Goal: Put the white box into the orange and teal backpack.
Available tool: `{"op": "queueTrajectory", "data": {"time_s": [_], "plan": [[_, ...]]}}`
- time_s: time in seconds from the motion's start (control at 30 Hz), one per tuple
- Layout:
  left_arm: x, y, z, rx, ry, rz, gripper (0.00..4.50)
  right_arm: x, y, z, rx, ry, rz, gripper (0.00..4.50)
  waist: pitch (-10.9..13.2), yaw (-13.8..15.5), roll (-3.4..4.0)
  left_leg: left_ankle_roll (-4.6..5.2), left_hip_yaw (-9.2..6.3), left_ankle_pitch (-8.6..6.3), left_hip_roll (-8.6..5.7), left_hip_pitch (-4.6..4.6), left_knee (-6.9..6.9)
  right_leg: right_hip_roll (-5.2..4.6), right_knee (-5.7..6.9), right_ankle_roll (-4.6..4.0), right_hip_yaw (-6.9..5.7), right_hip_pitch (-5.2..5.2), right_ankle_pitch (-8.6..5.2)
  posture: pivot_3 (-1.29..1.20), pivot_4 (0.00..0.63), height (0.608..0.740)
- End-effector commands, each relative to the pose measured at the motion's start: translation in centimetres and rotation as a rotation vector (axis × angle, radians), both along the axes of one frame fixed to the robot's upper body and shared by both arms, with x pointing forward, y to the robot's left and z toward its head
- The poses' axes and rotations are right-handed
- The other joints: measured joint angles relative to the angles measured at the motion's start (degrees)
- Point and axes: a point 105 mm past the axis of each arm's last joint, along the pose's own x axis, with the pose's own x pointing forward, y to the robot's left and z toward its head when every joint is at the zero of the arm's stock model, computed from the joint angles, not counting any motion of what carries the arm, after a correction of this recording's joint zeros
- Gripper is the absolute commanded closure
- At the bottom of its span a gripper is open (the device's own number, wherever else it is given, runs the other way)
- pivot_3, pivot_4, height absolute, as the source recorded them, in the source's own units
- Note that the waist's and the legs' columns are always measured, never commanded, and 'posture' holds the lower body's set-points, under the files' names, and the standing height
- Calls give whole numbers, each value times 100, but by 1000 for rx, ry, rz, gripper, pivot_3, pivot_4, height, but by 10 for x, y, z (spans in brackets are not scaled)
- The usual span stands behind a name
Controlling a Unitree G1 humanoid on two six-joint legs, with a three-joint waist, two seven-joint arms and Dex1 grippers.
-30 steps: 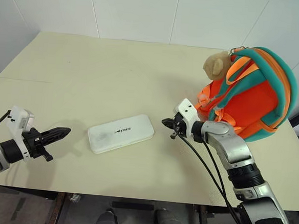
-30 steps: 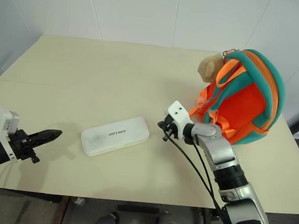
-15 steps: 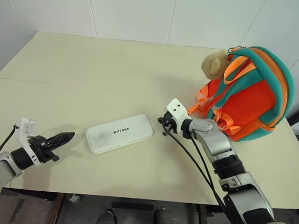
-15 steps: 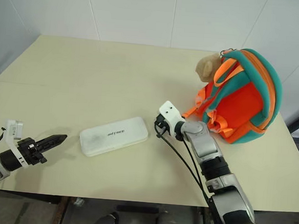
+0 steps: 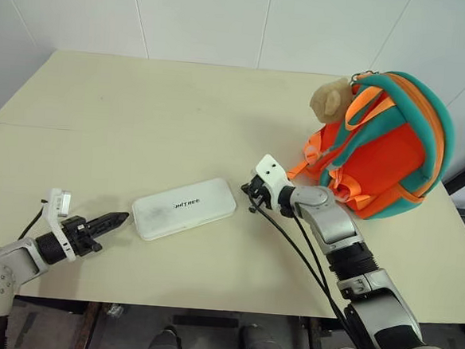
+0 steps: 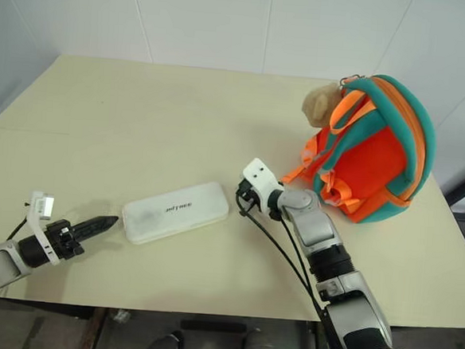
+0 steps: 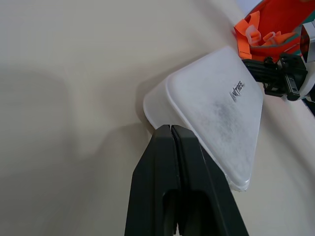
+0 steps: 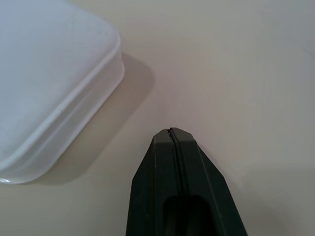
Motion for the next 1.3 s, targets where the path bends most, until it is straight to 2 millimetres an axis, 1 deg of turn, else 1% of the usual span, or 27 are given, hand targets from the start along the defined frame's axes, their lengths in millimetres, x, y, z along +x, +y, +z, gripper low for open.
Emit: {"op": "queueTrajectory", "data": {"time_s": [0.03, 0.2, 0.3, 0.4, 0.47, 0.53, 0.67, 0.77, 1.0, 1.3], "plan": [[1, -9, 3, -34, 16, -36, 4472, -15, 15, 0, -4, 11, 93, 4479, 0, -4, -1, 0, -1, 0, 0, 0, 0, 0, 0, 0, 0, 0, 0, 0, 150, 740], [2, -12, 1, -38, 34, -47, 4472, -24, 22, 3, 6, 22, 137, 4479, -1, -31, -1, 0, -2, 0, 0, 0, 1, 0, 2, 1, 0, 1, 1, 0, 150, 740], [3, -15, 1, -35, 50, -68, 4472, -34, 27, 3, 3, 42, 197, 4479, -1, -30, -1, -1, -3, 1, 0, 0, 1, 0, 1, 1, 0, 1, 1, 0, 150, 740], [3, -20, 1, -27, 61, -87, 4472, -41, 27, 4, -2, 54, 228, 4479, -1, -28, -1, -1, -3, 1, 0, 0, 1, 0, 0, 1, 0, 1, 1, 0, 150, 740], [2, -24, 4, -16, 58, -111, 4472, -48, 27, 4, -10, 69, 261, 4479, -1, -26, -1, -1, -3, 0, 0, 0, 1, 0, 0, 1, 0, 1, 0, 0, 150, 740], [1, -28, 8, -2, 54, -134, 4472, -54, 25, 4, -23, 86, 291, 4479, -1, -20, -1, -1, -3, 1, -1, 0, 1, 0, -1, 1, 0, 2, 0, 0, 150, 740], [-2, -33, 12, 21, 56, -173, 4472, -61, 19, 2, -51, 104, 315, 4479, -1, -21, -2, -1, -3, 0, -1, 0, 0, 0, -3, 1, 0, 2, 0, 0, 150, 740], [-4, -42, 19, 56, 55, -227, 4472, -68, 8, 2, -74, 122, 334, 4479, -1, -1, -2, -1, -3, 0, -1, -2, 0, 0, -5, 1, 0, 1, 0, 0, 150, 740], [-9, -48, 17, 118, 88, -290, 4472, -84, -7, 2, -112, 161, 374, 4479, 0, 38, -2, -1, -3, 0, -1, -2, -2, 0, -10, 0, 0, 1, -1, 0, 150, 740], [-3, -57, 15, 140, 103, -346, 4472, -100, -24, 3, -148, 223, 378, 4479, 0, 100, -2, -2, -2, -1, -2, -3, -5, 0, -18, -1, 0, 1, -1, 0, 150, 740]]}}
